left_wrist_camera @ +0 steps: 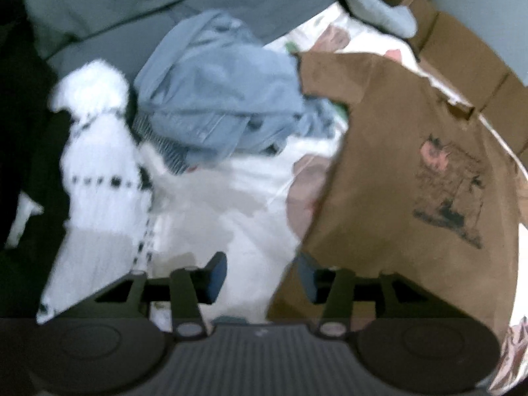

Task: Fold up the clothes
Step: 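Open both tools and release the T-shirt flat on the bed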

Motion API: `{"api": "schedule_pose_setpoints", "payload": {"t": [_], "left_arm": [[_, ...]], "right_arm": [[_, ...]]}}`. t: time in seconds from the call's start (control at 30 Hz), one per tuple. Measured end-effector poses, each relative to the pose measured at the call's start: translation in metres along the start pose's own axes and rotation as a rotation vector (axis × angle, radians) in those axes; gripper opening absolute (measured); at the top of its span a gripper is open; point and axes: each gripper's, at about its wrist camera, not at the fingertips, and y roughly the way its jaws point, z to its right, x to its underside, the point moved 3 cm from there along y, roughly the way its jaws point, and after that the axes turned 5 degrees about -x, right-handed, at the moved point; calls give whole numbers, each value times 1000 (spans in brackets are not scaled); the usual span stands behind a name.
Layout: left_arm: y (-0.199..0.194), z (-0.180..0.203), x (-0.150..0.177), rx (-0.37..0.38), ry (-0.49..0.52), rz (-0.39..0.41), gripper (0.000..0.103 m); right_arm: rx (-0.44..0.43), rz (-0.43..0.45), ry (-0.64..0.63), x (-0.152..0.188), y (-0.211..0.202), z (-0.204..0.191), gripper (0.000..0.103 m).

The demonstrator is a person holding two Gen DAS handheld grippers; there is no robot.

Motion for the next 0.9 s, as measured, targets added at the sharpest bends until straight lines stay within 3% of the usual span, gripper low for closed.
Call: {"api": "schedule_pose_setpoints", "payload": {"t": [0.23, 0.67, 0.9], "left_arm": [[-17, 17, -31, 86, 5, 53, 56], [-29, 61, -72, 143, 91, 113, 61], [-34, 70, -96, 60, 63, 176, 61]], "right_arm": [[-12, 63, -2, -10, -26, -9, 49], [-11, 117, -95, -48, -43, -31, 54], [0, 140, -113, -65, -42, -41, 54]]}}
